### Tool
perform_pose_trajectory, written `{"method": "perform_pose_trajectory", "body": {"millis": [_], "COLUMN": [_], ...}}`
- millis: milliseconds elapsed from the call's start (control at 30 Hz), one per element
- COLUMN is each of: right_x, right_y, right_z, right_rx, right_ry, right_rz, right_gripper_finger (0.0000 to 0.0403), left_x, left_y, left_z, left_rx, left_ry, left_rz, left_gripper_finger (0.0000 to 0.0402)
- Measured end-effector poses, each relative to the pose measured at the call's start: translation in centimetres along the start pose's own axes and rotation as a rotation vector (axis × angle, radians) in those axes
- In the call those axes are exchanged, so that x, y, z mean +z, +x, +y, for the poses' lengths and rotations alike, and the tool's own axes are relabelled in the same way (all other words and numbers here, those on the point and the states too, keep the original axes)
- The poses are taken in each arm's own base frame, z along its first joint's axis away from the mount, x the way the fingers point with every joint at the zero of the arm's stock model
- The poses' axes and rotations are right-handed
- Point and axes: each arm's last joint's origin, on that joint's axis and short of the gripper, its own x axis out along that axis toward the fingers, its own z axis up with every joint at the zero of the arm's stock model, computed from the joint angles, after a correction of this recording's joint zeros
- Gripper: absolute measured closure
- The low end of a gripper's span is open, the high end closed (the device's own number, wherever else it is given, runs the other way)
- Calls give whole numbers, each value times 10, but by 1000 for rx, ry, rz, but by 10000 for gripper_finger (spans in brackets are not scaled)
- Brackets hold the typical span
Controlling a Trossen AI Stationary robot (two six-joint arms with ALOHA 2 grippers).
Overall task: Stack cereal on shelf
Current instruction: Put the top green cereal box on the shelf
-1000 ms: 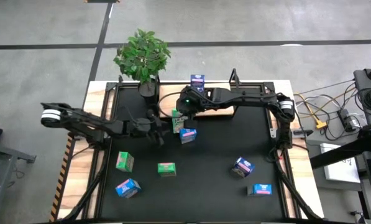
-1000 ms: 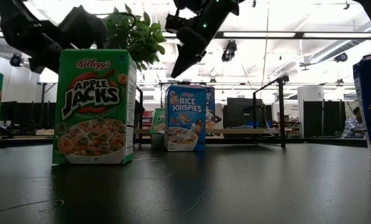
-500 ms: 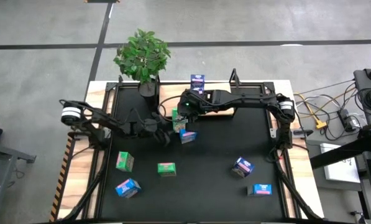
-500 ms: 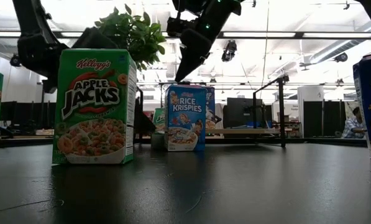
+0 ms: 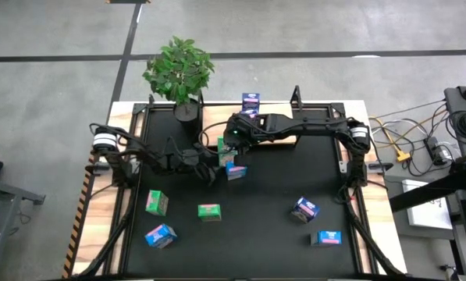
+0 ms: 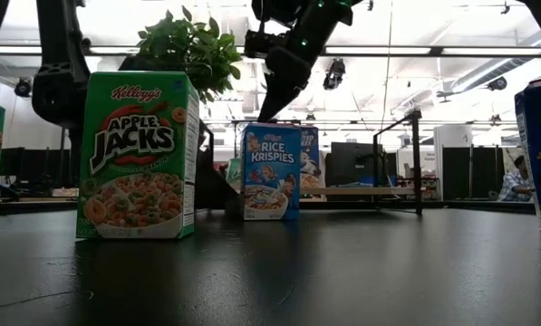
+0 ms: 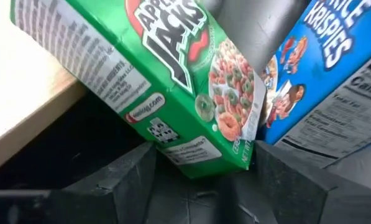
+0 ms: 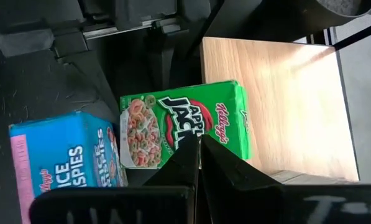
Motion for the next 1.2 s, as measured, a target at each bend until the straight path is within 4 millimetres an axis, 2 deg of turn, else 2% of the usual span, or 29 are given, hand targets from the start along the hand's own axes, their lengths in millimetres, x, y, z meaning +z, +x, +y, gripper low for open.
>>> {"method": "perform_pose_trajectory", "body": {"millis": [367,500,767,1200], "right_x": [4,5,-6,-8], "right_y": [4,17,53,59], "right_z": [-8,-12,-19,-24], "right_rx": [-29,-45,-190,-186], "right_ry": [59,60,-23,-2], "right_rz": [-74,-98,12,24], "right_gripper_finger": [394,394,394,394], "left_x": [-9,-9,-9,-10], "left_y": [5,5,5,5], "left_z": [2,2,2,2], "left_rx": [6,6,7,14], "left_ry": [-23,-10,-7,3], "left_rz": [21,21,24,28], "left_gripper_finger": [203,215,222,222]}}
